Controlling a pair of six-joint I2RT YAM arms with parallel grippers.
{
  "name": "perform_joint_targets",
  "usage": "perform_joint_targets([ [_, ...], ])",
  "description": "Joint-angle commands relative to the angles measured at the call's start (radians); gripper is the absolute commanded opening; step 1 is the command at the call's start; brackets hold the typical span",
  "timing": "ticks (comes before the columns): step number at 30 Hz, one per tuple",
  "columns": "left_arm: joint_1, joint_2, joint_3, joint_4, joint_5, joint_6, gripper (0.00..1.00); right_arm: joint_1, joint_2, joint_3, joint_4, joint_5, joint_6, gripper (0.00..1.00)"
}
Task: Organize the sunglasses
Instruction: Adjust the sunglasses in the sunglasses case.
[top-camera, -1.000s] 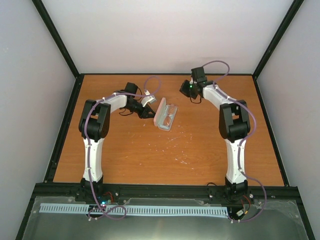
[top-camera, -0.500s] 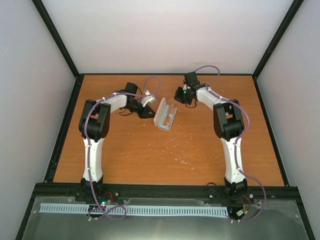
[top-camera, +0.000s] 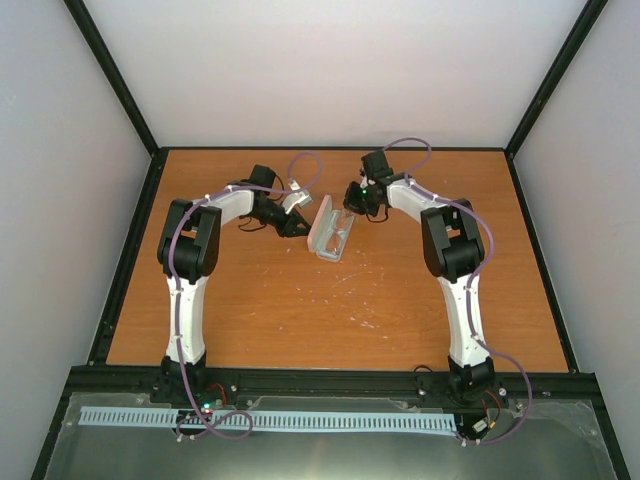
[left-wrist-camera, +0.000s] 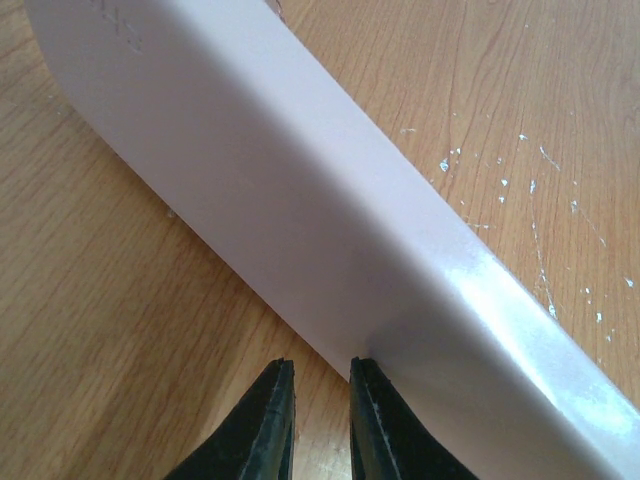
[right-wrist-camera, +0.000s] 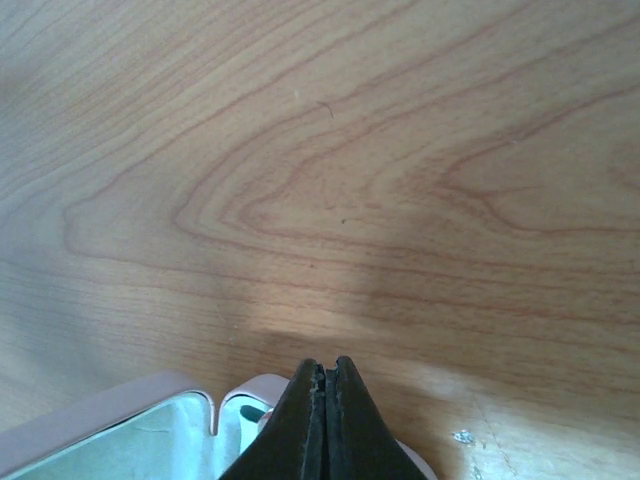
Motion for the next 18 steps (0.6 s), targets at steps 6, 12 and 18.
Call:
perform_joint_targets([
  [6, -0.005, -0.016, 0.003, 0.025, 0.034, 0.013, 0.18, 0.030, -0.001, -0.041, 0.017, -0.016, 0.007, 0.03],
  [12, -0.005, -0.018, 0.003, 0.024, 0.033, 0.015, 0.18, 0.038, -0.020, -0.064, 0.039, 0.011, 0.017, 0.03],
  [18, -0.004, -0.026, -0.003, 0.028, 0.019, 0.013, 0.18, 0.009, -0.083, -0.048, 0.055, 0.089, 0.012, 0.06],
])
